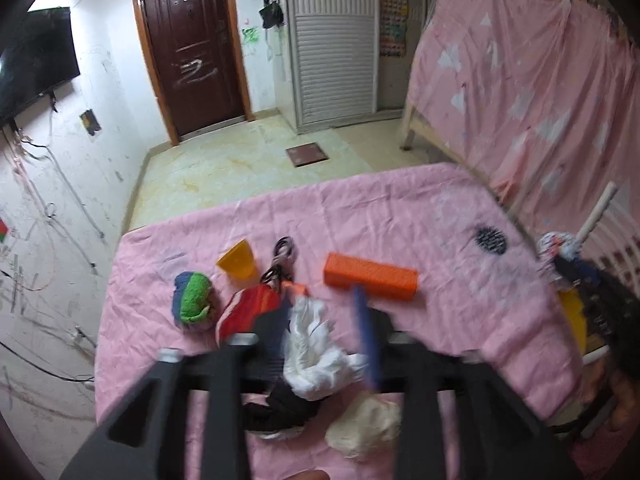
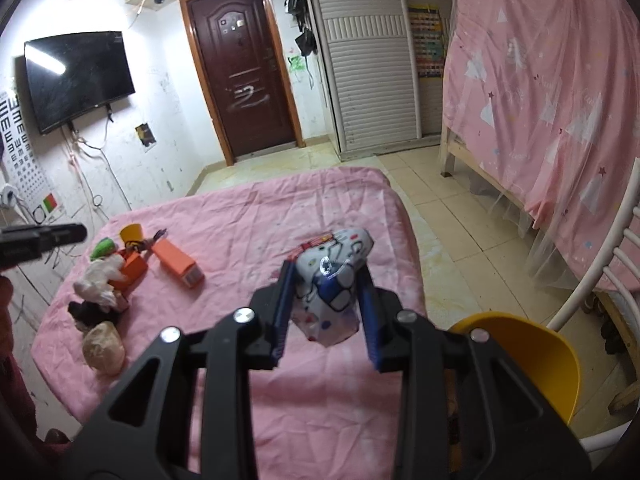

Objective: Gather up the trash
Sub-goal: 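Carry tissue and pouch to the yellow bin and release both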

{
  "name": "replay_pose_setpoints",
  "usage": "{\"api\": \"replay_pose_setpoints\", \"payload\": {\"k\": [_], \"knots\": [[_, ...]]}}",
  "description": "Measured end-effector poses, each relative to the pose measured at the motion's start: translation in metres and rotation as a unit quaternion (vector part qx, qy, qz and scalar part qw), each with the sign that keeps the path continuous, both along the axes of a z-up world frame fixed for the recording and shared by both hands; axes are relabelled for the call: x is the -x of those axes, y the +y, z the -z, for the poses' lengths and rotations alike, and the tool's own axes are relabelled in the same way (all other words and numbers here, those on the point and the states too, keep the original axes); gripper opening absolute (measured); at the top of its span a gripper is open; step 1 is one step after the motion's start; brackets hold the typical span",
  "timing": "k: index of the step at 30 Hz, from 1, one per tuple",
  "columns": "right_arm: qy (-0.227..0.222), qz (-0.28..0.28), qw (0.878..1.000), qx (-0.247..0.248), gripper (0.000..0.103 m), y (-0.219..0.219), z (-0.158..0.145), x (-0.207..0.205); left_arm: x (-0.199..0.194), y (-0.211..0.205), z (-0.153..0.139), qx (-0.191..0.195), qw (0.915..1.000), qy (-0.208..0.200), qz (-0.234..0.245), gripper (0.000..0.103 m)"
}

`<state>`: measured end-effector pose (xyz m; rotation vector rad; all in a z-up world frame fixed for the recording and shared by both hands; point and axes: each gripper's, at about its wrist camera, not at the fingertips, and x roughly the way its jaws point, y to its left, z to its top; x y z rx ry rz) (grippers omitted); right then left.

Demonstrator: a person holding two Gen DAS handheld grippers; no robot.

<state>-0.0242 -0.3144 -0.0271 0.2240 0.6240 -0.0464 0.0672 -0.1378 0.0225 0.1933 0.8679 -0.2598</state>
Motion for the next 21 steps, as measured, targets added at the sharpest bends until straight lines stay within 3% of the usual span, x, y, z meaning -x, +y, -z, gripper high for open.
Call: {"api": "replay_pose_setpoints", "payload": {"k": [1, 2, 9, 12, 14, 17, 21], "knots": [[0.001, 0.0, 1.0, 0.0, 0.03, -0.001, 0.001, 0.0, 0.0, 0.0, 0.003, -0.002, 1.0, 0.003, -0.003, 0.067], [0.001, 0.001, 1.0, -0.001, 0.03, -0.002, 0.002, 0.001, 0.001, 0.001, 0.005, -0.004, 1.0, 0.006, -0.007, 0.07], [-0.003, 0.006, 1.0, -0.002, 0.03, -0.009, 0.002, 0.003, -0.005, 0.006, 0.027, -0.025, 0.9985, 0.031, -0.039, 0.069], [-0.004, 0.009, 1.0, -0.002, 0.03, -0.012, 0.002, 0.005, -0.006, 0.006, 0.04, -0.027, 0.9974, 0.052, -0.042, 0.053], [-0.004, 0.011, 1.0, -0.003, 0.03, -0.015, 0.002, 0.006, -0.007, 0.005, 0.045, -0.029, 0.9969, 0.059, -0.042, 0.032], [-0.004, 0.016, 1.0, -0.005, 0.03, -0.019, 0.004, 0.008, -0.005, 0.002, 0.047, -0.027, 0.9971, 0.058, -0.042, 0.018], [-0.006, 0.023, 1.0, -0.008, 0.03, -0.026, 0.004, 0.012, -0.002, -0.001, 0.038, -0.025, 0.998, 0.041, -0.041, 0.014]]}}
